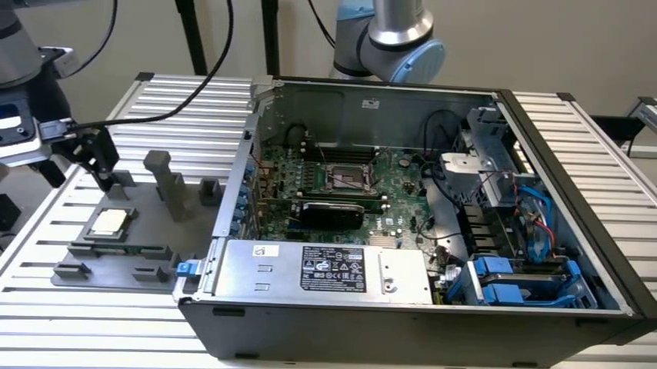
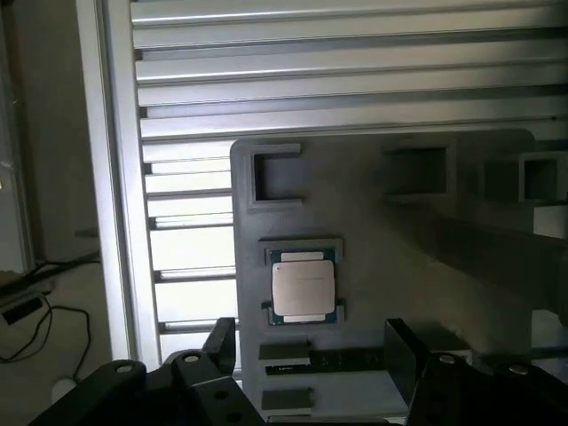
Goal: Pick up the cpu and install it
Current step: 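Pick up the cpu and move it towards the insertion slot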
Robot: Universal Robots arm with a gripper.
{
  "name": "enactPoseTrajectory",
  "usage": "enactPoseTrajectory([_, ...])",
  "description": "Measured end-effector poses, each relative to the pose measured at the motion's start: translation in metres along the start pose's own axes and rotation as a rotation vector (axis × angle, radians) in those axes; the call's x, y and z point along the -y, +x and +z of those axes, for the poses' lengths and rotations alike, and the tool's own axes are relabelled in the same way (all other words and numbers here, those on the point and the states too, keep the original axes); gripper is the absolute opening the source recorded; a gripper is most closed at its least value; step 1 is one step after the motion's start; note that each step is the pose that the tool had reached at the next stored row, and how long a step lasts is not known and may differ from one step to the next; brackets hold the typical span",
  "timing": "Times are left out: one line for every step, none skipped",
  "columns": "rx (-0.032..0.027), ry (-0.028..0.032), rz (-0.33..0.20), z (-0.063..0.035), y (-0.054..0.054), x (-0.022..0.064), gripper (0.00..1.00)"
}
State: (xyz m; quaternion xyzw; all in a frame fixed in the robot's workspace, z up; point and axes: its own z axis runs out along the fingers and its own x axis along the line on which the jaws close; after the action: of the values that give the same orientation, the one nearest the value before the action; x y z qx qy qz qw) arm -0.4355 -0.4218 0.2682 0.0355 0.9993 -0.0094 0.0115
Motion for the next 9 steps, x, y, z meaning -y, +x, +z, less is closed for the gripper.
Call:
enactPoseTrajectory([0.0, 0.0, 0.0, 0.0018, 0.0, 0.0002, 0.77])
enactPoseTrajectory([-0.0001, 0.0001, 0.0, 0.0036, 0.0, 0.0004, 0.77])
enactPoseTrajectory([-0.0001, 0.0, 0.0, 0.0054, 0.0, 0.0006, 0.77])
enactPoseTrajectory([0.0, 0.0, 0.0, 0.0072, 0.0, 0.0007, 0.77])
enactPoseTrajectory([-0.0001, 0.0, 0.0, 0.009, 0.0, 0.0008, 0.77])
enactPoseTrajectory([0.0, 0.0, 0.0, 0.0108, 0.0, 0.0009, 0.77])
enactPoseTrajectory([-0.0001, 0.0, 0.0, 0.0127, 0.0, 0.001, 0.77])
enactPoseTrajectory([-0.0001, 0.0001, 0.0, 0.0145, 0.0, 0.0011, 0.77])
enactPoseTrajectory([0.0, 0.0, 0.0, 0.0164, 0.0, 0.0012, 0.77])
